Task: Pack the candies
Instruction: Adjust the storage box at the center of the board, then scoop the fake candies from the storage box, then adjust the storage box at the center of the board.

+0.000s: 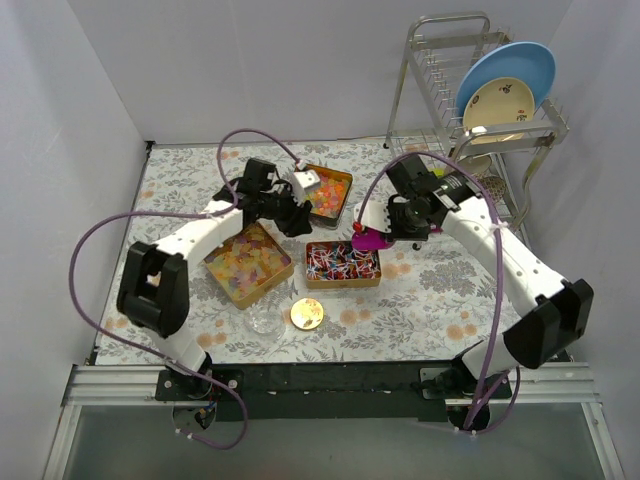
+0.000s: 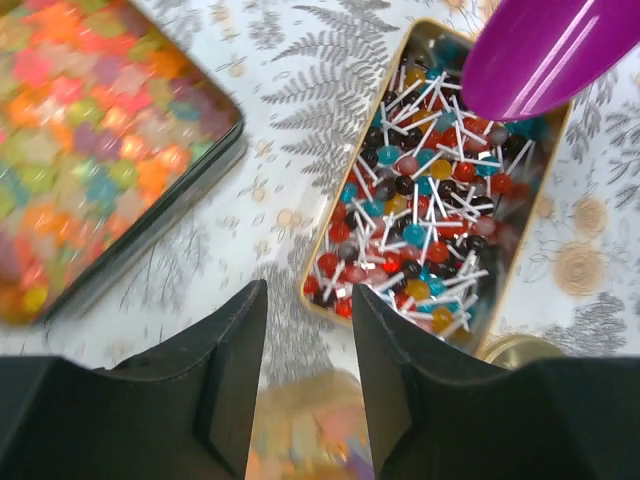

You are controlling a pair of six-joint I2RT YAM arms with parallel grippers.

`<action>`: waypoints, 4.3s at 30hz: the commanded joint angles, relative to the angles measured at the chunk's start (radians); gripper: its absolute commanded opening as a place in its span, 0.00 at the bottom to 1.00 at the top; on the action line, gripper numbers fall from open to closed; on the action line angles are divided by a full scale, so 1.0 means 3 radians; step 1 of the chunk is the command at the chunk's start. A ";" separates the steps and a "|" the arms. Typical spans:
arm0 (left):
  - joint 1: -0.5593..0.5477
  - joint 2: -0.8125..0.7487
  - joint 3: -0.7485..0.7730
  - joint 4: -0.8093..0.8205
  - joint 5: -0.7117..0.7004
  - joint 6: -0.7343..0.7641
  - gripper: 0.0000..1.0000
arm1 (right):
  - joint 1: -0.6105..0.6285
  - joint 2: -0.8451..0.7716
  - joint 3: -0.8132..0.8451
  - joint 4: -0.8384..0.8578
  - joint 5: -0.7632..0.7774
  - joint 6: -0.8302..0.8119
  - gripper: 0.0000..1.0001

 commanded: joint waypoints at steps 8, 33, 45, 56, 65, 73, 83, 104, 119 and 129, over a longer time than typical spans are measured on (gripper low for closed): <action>0.0328 -0.1009 -0.0815 0.0103 -0.0867 -0.1356 0.00 | 0.0339 0.0663 0.0534 -0.0625 0.1030 -0.0655 0.01; 0.0108 -0.0712 -0.1797 0.1131 -0.0561 -0.1749 0.00 | 0.0769 0.1185 0.0355 -0.0625 0.2083 -0.0604 0.01; -0.0040 -0.0595 -0.1935 0.1627 -0.0239 -0.1928 0.00 | 0.0855 0.1349 0.0258 -0.0620 0.2314 -0.0615 0.01; -0.0153 -0.0421 -0.1935 0.1867 -0.0039 -0.2061 0.00 | 0.0897 0.1553 0.0375 -0.0620 0.1762 -0.0027 0.01; -0.0153 -0.0533 -0.2124 0.2000 0.0140 -0.2118 0.00 | 0.0902 0.1681 0.0591 -0.0574 0.1434 0.0255 0.01; -0.0153 -0.0503 -0.2150 0.2061 0.0181 -0.2148 0.00 | 0.0917 0.1712 0.0503 -0.0421 0.1342 0.0255 0.01; -0.0153 -0.0380 -0.2073 0.2205 0.0211 -0.2251 0.00 | 0.0968 0.2034 0.0861 -0.0415 0.1255 0.0398 0.01; -0.0091 -0.0963 -0.2068 0.1306 0.0125 -0.1699 0.15 | 0.0713 0.1513 -0.0100 0.0745 0.0197 0.0347 0.01; 0.0001 -0.1280 -0.1792 0.0661 0.0089 -0.1377 0.37 | 0.0396 0.1073 -0.0509 0.1037 -0.0406 0.0184 0.01; 0.0046 -0.1306 -0.1271 0.0308 0.0063 -0.1356 0.39 | 0.0212 0.0843 -0.0872 0.1379 -0.0887 0.0224 0.01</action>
